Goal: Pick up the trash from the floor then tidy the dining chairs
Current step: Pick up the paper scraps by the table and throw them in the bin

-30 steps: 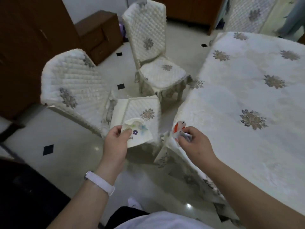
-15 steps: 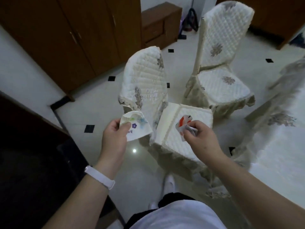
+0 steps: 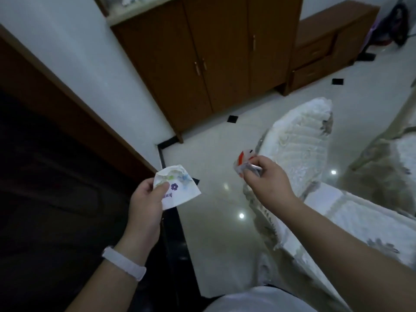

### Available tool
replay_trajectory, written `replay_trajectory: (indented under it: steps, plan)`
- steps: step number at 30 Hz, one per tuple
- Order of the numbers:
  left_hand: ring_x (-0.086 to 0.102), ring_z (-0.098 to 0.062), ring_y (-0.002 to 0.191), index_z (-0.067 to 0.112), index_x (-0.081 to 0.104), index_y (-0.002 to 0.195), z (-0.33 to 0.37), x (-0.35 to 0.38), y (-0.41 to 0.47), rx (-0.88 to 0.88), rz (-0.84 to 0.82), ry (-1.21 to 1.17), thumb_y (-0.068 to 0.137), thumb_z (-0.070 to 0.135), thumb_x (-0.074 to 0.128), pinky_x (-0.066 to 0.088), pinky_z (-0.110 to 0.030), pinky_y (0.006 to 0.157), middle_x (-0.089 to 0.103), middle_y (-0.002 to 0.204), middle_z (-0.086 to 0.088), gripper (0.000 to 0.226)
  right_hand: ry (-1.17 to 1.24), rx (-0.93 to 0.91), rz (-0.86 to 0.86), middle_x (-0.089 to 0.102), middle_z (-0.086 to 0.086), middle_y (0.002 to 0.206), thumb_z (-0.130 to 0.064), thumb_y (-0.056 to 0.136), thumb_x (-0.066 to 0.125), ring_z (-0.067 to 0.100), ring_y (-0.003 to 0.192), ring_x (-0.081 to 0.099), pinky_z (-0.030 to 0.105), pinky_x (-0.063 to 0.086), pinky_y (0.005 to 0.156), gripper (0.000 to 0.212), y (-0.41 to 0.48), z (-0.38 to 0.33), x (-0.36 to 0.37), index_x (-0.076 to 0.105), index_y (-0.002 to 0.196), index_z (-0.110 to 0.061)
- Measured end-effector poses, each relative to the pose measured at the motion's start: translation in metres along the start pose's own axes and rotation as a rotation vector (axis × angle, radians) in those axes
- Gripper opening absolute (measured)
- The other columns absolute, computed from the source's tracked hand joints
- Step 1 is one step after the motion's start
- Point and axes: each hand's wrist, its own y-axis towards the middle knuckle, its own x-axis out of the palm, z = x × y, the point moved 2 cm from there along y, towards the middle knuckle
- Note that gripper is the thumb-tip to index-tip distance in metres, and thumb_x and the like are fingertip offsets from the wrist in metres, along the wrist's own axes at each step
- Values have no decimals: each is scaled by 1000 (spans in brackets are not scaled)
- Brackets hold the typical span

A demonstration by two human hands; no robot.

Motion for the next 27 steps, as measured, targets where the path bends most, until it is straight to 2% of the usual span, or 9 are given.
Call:
replay_trajectory:
  steps: [4, 10, 12, 15, 17, 19, 21, 23, 27]
  plan:
    - [72, -29, 93, 13, 67, 104, 7, 1, 33, -6, 44, -51, 95, 9, 60, 57, -45, 85, 76, 96, -9, 13, -11, -34, -102, 64, -2, 75, -33, 89, 64, 21, 63, 61, 38, 51, 60, 8, 41, -16, 24, 62, 85, -27]
    - [71, -21, 84, 12, 63, 107, 1, -17, 86, -59, 116, -113, 95, 5, 58, 54, -32, 70, 74, 98, -10, 15, -10, -2, -195, 59, -5, 64, -37, 89, 63, 8, 47, 47, 26, 39, 51, 12, 84, -37, 69, 62, 82, -27]
    - [71, -19, 81, 14, 64, 106, -1, -26, 114, -89, 123, -134, 95, 6, 59, 54, -32, 67, 74, 95, -8, 14, -73, -18, -170, 56, -7, 63, -32, 91, 63, 1, 46, 45, 21, 36, 49, 11, 103, -46, 86, 63, 85, -23]
    - [72, -17, 76, 14, 64, 104, 1, -35, 164, -131, 95, -192, 95, 6, 59, 55, -31, 63, 75, 88, -6, 13, -170, -29, -127, 62, -6, 73, -30, 90, 63, 4, 58, 50, 21, 35, 51, 10, 132, -64, 114, 64, 85, -21]
    - [72, -16, 70, 12, 64, 102, 7, -38, 202, -153, 58, -235, 94, 6, 59, 55, -29, 59, 75, 82, -5, 12, -181, -16, -93, 60, -4, 71, -28, 90, 64, 2, 52, 47, 18, 34, 47, 10, 154, -74, 133, 64, 82, -22]
    - [72, -18, 70, 11, 65, 102, 17, -44, 241, -168, 14, -238, 93, 6, 60, 53, -31, 62, 75, 84, -7, 11, -168, 0, -50, 59, 0, 70, -25, 90, 63, 1, 46, 43, 13, 32, 42, 9, 175, -88, 152, 63, 82, -21]
    - [72, -17, 71, 13, 65, 100, 31, -52, 283, -147, -42, -237, 93, 7, 60, 52, -32, 64, 76, 85, -7, 10, -164, 4, -21, 61, 5, 72, -23, 90, 63, 2, 45, 42, 16, 33, 43, 9, 196, -105, 173, 63, 82, -19]
    - [71, -18, 75, 13, 65, 98, 44, -59, 323, -129, -66, -239, 92, 6, 60, 51, -32, 67, 75, 87, -7, 10, -184, 7, -17, 61, 2, 70, -22, 90, 62, 2, 44, 42, 18, 34, 44, 9, 215, -124, 195, 63, 82, -18]
    - [68, -27, 84, 12, 65, 98, 69, -56, 385, -113, -128, -228, 91, 7, 61, 53, -39, 74, 74, 87, -8, 10, -198, -20, 51, 63, -7, 68, -24, 90, 63, -3, 49, 49, 13, 36, 45, 7, 245, -159, 220, 64, 83, -23]
